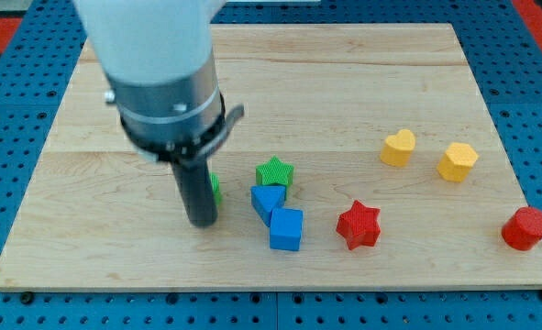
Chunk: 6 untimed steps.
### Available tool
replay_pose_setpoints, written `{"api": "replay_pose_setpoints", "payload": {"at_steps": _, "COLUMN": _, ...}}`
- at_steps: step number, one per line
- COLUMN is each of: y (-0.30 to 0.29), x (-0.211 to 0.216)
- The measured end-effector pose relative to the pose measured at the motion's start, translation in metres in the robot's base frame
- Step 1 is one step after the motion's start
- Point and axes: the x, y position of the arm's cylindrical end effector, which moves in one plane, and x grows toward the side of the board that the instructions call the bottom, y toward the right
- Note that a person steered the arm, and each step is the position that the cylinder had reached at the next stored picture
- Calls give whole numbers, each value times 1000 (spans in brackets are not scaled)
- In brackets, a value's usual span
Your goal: Move your arm to the bottom right
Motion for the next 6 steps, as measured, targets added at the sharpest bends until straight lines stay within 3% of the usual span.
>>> {"api": "replay_pose_setpoints", "payload": {"at_steps": 1, "y": -9, "x": 26}}
{"api": "replay_pose_setpoints", "payload": {"at_steps": 2, "y": 25, "x": 61}}
{"api": "replay_pose_setpoints", "payload": {"at_steps": 4, "y": 208, "x": 91}}
{"api": "replay_pose_setpoints", "payload": {"at_steps": 6, "y": 357, "x": 91}}
